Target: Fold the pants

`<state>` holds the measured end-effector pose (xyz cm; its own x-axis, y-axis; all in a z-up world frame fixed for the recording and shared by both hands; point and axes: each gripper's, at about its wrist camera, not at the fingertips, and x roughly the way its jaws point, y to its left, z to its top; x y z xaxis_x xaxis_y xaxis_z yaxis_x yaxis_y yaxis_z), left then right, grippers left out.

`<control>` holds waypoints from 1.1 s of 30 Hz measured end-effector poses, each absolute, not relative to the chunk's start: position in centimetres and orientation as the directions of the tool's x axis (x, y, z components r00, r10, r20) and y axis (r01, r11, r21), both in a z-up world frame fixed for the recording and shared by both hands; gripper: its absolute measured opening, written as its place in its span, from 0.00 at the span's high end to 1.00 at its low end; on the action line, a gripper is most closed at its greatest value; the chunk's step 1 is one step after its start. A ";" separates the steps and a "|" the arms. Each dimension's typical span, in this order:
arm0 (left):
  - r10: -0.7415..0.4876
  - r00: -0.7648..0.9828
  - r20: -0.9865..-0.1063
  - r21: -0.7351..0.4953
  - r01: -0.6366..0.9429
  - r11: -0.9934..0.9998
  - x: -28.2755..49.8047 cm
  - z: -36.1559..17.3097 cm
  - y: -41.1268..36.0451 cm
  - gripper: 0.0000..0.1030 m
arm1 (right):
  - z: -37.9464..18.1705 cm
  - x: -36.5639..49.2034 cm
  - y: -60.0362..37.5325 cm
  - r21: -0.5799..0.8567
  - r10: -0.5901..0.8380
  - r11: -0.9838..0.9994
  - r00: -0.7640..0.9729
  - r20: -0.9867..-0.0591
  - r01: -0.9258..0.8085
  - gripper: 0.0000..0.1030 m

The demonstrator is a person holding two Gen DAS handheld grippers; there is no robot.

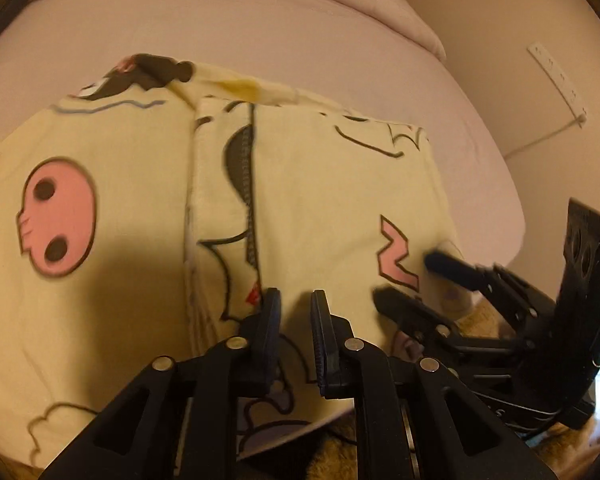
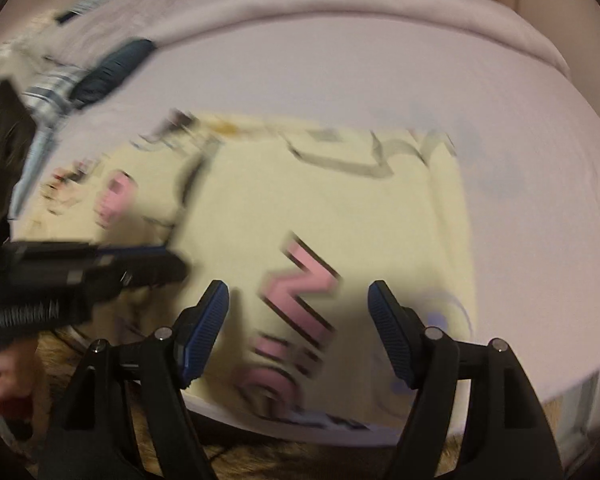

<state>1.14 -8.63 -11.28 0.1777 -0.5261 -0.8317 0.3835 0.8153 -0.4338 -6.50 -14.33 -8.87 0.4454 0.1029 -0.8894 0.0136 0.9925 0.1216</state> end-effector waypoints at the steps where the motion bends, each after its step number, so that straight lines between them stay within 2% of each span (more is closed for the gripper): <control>1: -0.524 0.179 -0.833 -0.437 0.369 0.820 0.8 -11.4 -8.4 0.88 | -9.0 -7.1 -14.4 0.123 0.105 0.992 0.464 -0.880 0.009 0.29; 9: -0.563 0.075 -0.823 -0.517 0.313 0.797 -0.1 -11.2 -6.9 0.88 | -8.4 -10.9 -15.9 0.164 0.134 0.986 0.406 -0.904 0.038 0.30; 11: -0.563 0.059 -0.825 -0.513 0.340 0.788 0.4 -10.0 -7.0 0.88 | -7.7 -11.6 -16.8 0.198 0.158 0.979 0.420 -0.893 0.052 0.30; 15: -0.577 0.160 -0.801 -0.451 0.474 0.757 1.8 -6.2 -10.2 0.88 | -6.3 -11.6 -19.3 0.223 0.124 0.966 0.523 -0.843 0.129 0.30; 17: -0.607 0.181 -0.774 -0.448 0.522 0.726 3.3 -4.8 -13.0 0.88 | -6.7 -10.9 -20.4 0.208 0.081 0.961 0.533 -0.842 0.182 0.37; 19: -0.638 0.160 -0.753 -0.470 0.548 0.693 4.9 -4.4 -16.2 0.88 | -7.7 -10.4 -21.2 0.207 0.070 0.956 0.526 -0.848 0.206 0.79; 20: -0.646 0.141 -0.750 -0.480 0.556 0.679 5.4 -4.6 -17.6 0.88 | -8.3 -10.3 -21.4 0.211 0.075 0.954 0.514 -0.854 0.213 0.86; 26: -0.626 0.041 -0.779 -0.484 0.596 0.641 6.9 -8.4 -25.9 0.88 | -9.6 -12.2 -21.7 0.228 0.082 0.947 0.514 -0.854 0.228 0.88; 29: -0.523 0.078 -0.849 -0.380 0.598 0.705 7.1 -10.1 -26.6 0.88 | -9.8 -13.5 -22.1 0.265 0.108 0.933 0.512 -0.852 0.244 0.89; 30: -0.493 0.107 -0.863 -0.338 0.602 0.723 7.3 -10.4 -26.8 0.90 | -9.8 -14.0 -22.2 0.276 0.116 0.929 0.512 -0.851 0.248 0.90; 33: -0.506 0.107 -0.856 -0.353 0.595 0.722 8.1 -10.0 -26.6 0.90 | -9.8 -15.3 -22.2 0.284 0.129 0.926 0.501 -0.856 0.247 0.90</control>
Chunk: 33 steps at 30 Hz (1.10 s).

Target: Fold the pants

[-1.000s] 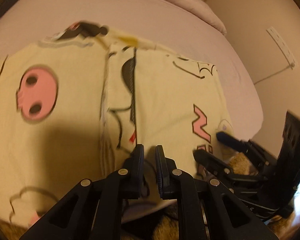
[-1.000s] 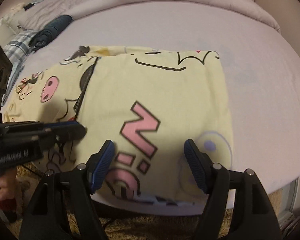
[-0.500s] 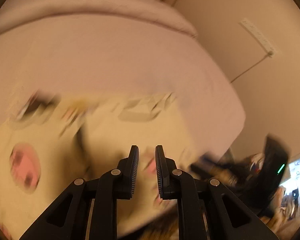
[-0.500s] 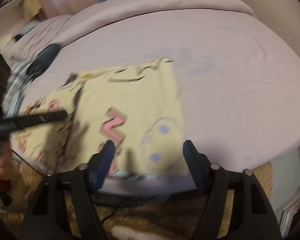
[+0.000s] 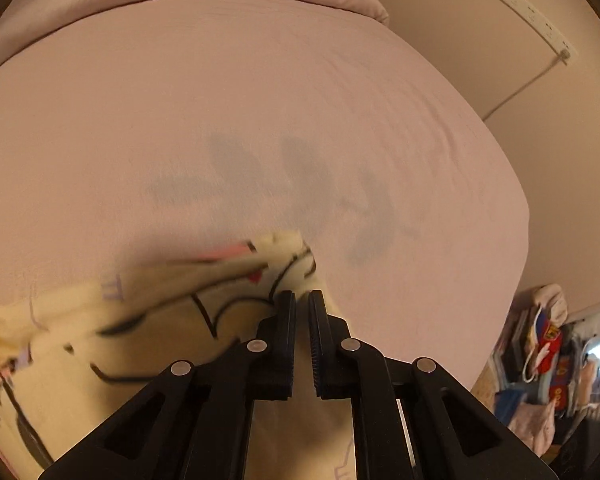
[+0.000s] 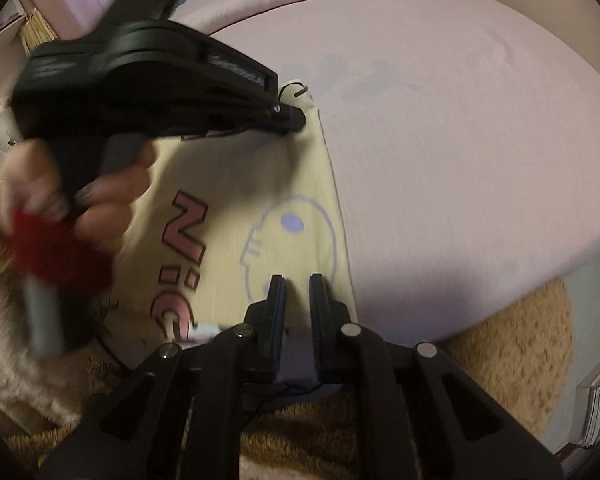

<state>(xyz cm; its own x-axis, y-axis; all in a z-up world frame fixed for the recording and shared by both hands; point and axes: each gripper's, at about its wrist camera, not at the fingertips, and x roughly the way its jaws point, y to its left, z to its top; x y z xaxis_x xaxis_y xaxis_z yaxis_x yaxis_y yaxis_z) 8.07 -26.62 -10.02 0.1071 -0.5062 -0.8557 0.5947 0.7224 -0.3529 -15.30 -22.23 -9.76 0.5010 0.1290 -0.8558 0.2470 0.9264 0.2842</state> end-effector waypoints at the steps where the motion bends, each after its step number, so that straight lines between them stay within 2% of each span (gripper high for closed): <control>1: -0.520 0.108 -0.847 -0.373 0.575 0.728 8.7 -9.4 -26.4 0.90 | -9.7 -15.6 -22.3 0.286 0.133 0.926 0.495 -0.859 0.248 0.90; 6: -0.592 0.046 -0.805 -0.443 0.618 0.650 8.5 -7.0 -26.7 0.90 | -7.1 -16.0 -23.3 0.309 0.139 0.923 0.551 -0.823 0.228 0.84; 10: -0.532 0.001 -0.847 -0.398 0.662 0.635 7.4 -8.4 -28.6 0.90 | -7.0 -14.0 -24.4 0.301 0.110 0.924 0.589 -0.800 0.235 0.84; 13: -0.479 -0.015 -0.878 -0.378 0.634 0.675 7.8 -10.8 -29.0 0.92 | -8.6 -12.2 -24.5 0.298 0.119 0.925 0.569 -0.814 0.234 0.86; 15: -0.489 -0.011 -0.872 -0.390 0.617 0.683 8.5 -11.0 -29.1 0.93 | -10.0 -12.2 -24.2 0.281 0.113 0.932 0.553 -0.826 0.230 0.86; 24: -0.545 -0.031 -0.838 -0.473 0.538 0.698 9.7 -10.7 -28.4 0.93 | -9.9 -18.5 -23.3 0.297 0.130 0.923 0.530 -0.838 0.244 0.90; 29: -0.567 0.110 -0.817 -0.439 0.518 0.734 9.2 -7.5 -23.9 0.93 | -9.1 -20.9 -22.5 0.276 0.129 0.928 0.478 -0.869 0.250 0.89; 31: -0.581 0.142 -0.801 -0.437 0.524 0.731 8.6 -6.2 -20.5 0.93 | -8.3 -21.6 -22.2 0.239 0.098 0.940 0.479 -0.872 0.243 0.84; 33: -0.587 0.181 -0.789 -0.435 0.512 0.741 8.2 -5.3 -16.8 0.93 | -7.8 -19.3 -23.2 0.197 0.063 0.954 0.488 -0.871 0.227 0.83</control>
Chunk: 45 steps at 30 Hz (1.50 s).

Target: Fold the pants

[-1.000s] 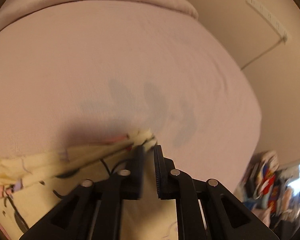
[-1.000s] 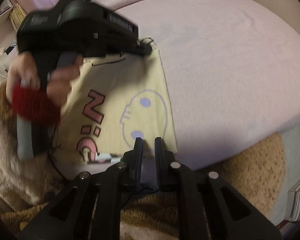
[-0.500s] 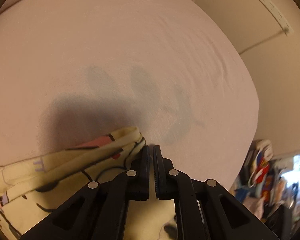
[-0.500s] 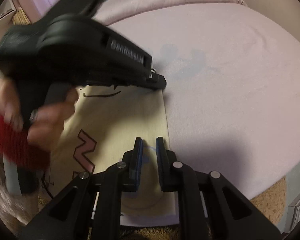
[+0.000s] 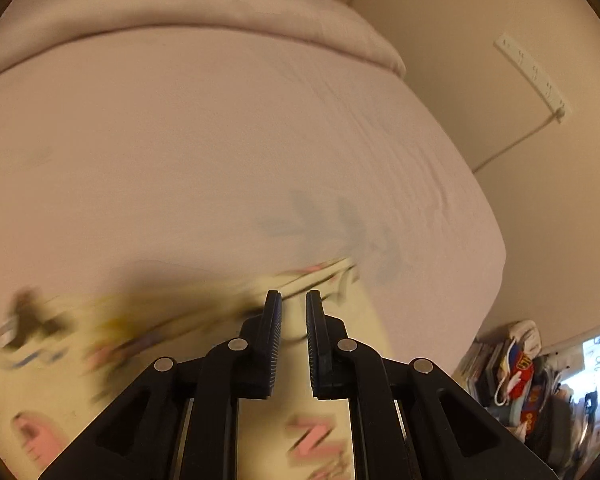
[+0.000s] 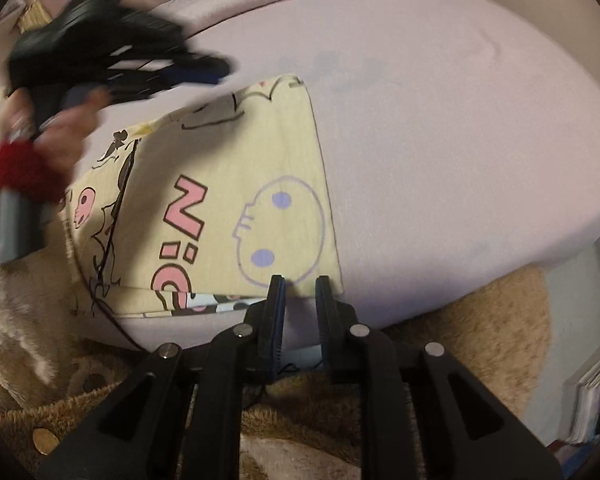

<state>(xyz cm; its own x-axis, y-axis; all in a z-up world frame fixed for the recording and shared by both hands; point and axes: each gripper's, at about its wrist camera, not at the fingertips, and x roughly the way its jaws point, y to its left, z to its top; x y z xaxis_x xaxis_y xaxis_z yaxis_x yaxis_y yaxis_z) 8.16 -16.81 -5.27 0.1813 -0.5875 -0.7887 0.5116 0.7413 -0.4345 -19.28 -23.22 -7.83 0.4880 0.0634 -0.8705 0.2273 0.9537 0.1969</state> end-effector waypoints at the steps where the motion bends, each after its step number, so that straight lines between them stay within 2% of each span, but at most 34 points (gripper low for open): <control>1: -0.584 0.214 -0.783 -0.429 0.495 0.756 7.7 -4.9 -14.5 0.93 | -7.5 -18.6 -23.2 0.187 0.057 0.958 0.494 -0.868 0.217 0.83; 3: -0.571 0.262 -0.778 -0.423 0.454 0.784 7.3 -4.4 -10.2 0.92 | -7.0 -17.0 -22.5 0.176 0.057 0.965 0.502 -0.863 0.192 0.83; 5: -0.545 0.318 -0.776 -0.420 0.386 0.822 6.8 -4.3 -5.4 0.86 | -6.4 -15.1 -20.2 0.148 0.048 0.975 0.499 -0.865 0.164 0.82; 7: -0.490 0.387 -0.781 -0.400 0.293 0.869 6.1 -4.3 -0.3 0.68 | -6.3 -12.7 -19.3 0.120 0.040 0.984 0.498 -0.866 0.130 0.79; 8: -0.455 0.422 -0.784 -0.383 0.249 0.890 5.8 -4.3 2.0 0.65 | -6.1 -11.8 -18.4 0.108 0.043 0.989 0.499 -0.866 0.102 0.77; 11: -0.344 0.508 -0.789 -0.333 0.117 0.936 4.5 -4.2 8.2 0.61 | -5.0 -10.1 -16.2 0.108 0.080 0.994 0.506 -0.859 0.027 0.68; 15: -0.229 0.571 -0.789 -0.335 -0.088 0.938 2.7 -5.0 15.7 0.45 | -5.1 -7.0 -11.5 0.087 0.111 0.994 0.513 -0.851 -0.070 0.54; 19: -0.161 0.583 -0.796 -0.375 -0.267 0.888 1.2 -6.6 20.7 0.43 | -6.9 -4.8 -8.4 0.131 0.180 0.982 0.461 -0.869 -0.137 0.50; 21: -0.136 0.582 -0.802 -0.383 -0.325 0.865 0.6 -7.3 22.6 0.43 | -8.5 -4.0 -7.3 0.114 0.160 0.984 0.417 -0.895 -0.134 0.50; 23: -0.121 0.571 -0.812 -0.382 -0.364 0.849 0.4 -8.1 23.7 0.43 | -9.2 -4.4 -6.6 0.064 0.129 0.986 0.466 -0.875 -0.154 0.45; 27: -0.131 0.540 -0.831 -0.372 -0.365 0.853 1.0 -9.1 23.7 0.43 | -9.2 -3.9 -6.9 0.099 0.145 0.987 0.446 -0.883 -0.125 0.42; 31: -0.307 0.496 -0.812 -0.499 -0.319 0.806 1.6 -11.2 23.0 0.43 | -9.2 -3.8 -6.6 0.090 0.139 0.987 0.446 -0.884 -0.129 0.41; 34: -0.288 0.494 -0.820 -0.476 -0.311 0.822 1.4 -10.9 22.4 0.43 | -9.2 -3.6 -6.3 0.080 0.130 0.988 0.445 -0.886 -0.129 0.40; 38: -0.395 0.447 -0.802 -0.569 -0.372 0.734 1.4 -11.4 22.5 0.43 | -9.5 -3.2 -6.0 0.085 0.134 0.988 0.442 -0.887 -0.128 0.38; 45: -0.371 0.435 -0.820 -0.533 -0.344 0.773 1.5 -11.3 21.5 0.43 | -9.6 -3.1 -5.9 0.089 0.136 0.988 0.448 -0.883 -0.125 0.37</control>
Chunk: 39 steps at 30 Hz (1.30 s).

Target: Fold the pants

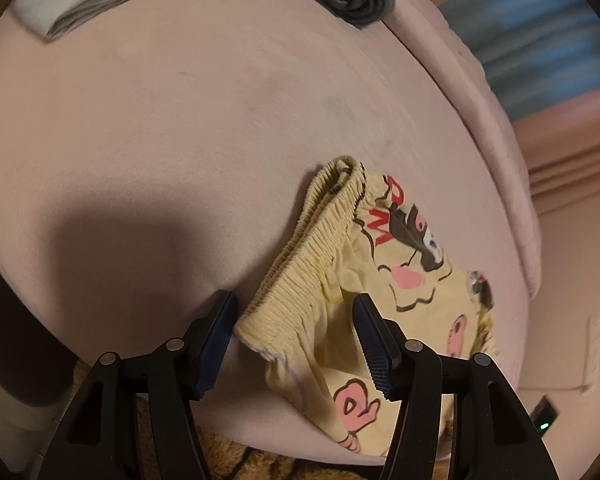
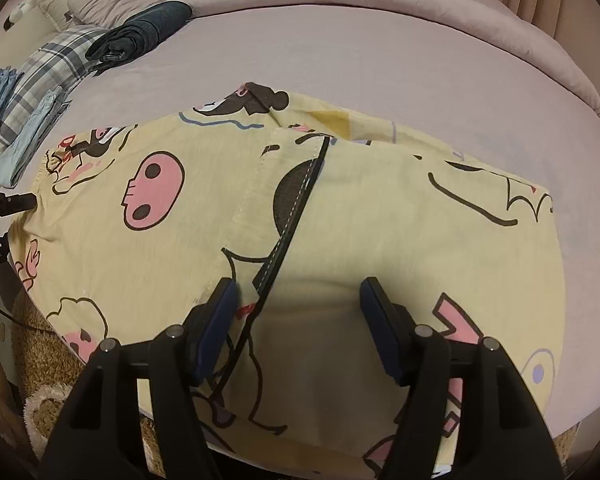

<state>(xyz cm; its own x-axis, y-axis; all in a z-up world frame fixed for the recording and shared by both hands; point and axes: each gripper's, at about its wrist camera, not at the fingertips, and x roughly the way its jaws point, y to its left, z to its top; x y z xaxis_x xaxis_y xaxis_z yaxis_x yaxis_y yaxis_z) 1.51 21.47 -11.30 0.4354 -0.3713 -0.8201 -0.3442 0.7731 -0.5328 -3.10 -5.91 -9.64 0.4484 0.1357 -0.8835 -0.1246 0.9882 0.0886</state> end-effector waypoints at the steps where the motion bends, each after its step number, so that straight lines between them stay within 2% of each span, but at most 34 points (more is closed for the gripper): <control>1: -0.360 0.431 -0.828 -0.518 -0.337 0.786 1.6 -11.3 21.2 0.43 | -9.7 -3.1 -5.9 0.090 0.137 0.988 0.448 -0.883 -0.124 0.37; 6: -0.346 0.449 -0.824 -0.514 -0.335 0.790 2.0 -11.3 20.9 0.43 | -9.8 -3.1 -5.8 0.097 0.142 0.988 0.458 -0.878 -0.121 0.37; 8: -0.335 0.455 -0.825 -0.506 -0.333 0.795 2.1 -11.1 20.6 0.47 | -9.8 -3.0 -5.8 0.101 0.145 0.988 0.459 -0.876 -0.120 0.37; 10: -0.321 0.453 -0.832 -0.491 -0.330 0.806 1.9 -11.1 20.1 0.65 | -9.8 -3.0 -5.8 0.105 0.148 0.987 0.458 -0.876 -0.118 0.37; 13: -0.355 0.452 -0.819 -0.523 -0.330 0.786 1.7 -11.1 19.5 0.73 | -9.8 -2.9 -5.8 0.110 0.153 0.987 0.456 -0.877 -0.118 0.36; 17: -0.315 0.470 -0.825 -0.499 -0.341 0.797 1.6 -9.9 18.5 0.75 | -9.8 -3.0 -6.0 0.119 0.163 0.985 0.457 -0.875 -0.123 0.36; 21: -0.360 0.517 -0.777 -0.547 -0.271 0.792 1.3 -7.1 17.4 0.75 | -9.6 -3.0 -6.5 0.140 0.185 0.982 0.459 -0.869 -0.130 0.36; 29: -0.495 0.545 -0.676 -0.600 -0.017 0.800 1.0 -0.6 11.5 0.75 | -8.6 -4.2 -9.6 0.269 0.274 0.960 0.474 -0.836 -0.082 0.38; 33: -0.621 0.463 -0.632 -0.634 0.153 0.758 2.0 0.9 5.5 0.75 | -7.8 -5.7 -12.7 0.283 0.245 0.959 0.512 -0.823 -0.004 0.38; 39: -0.697 0.279 -0.661 -0.612 0.337 0.716 3.7 -0.2 -5.5 0.75 | -7.3 -8.2 -18.1 0.305 0.184 0.943 0.551 -0.814 0.136 0.38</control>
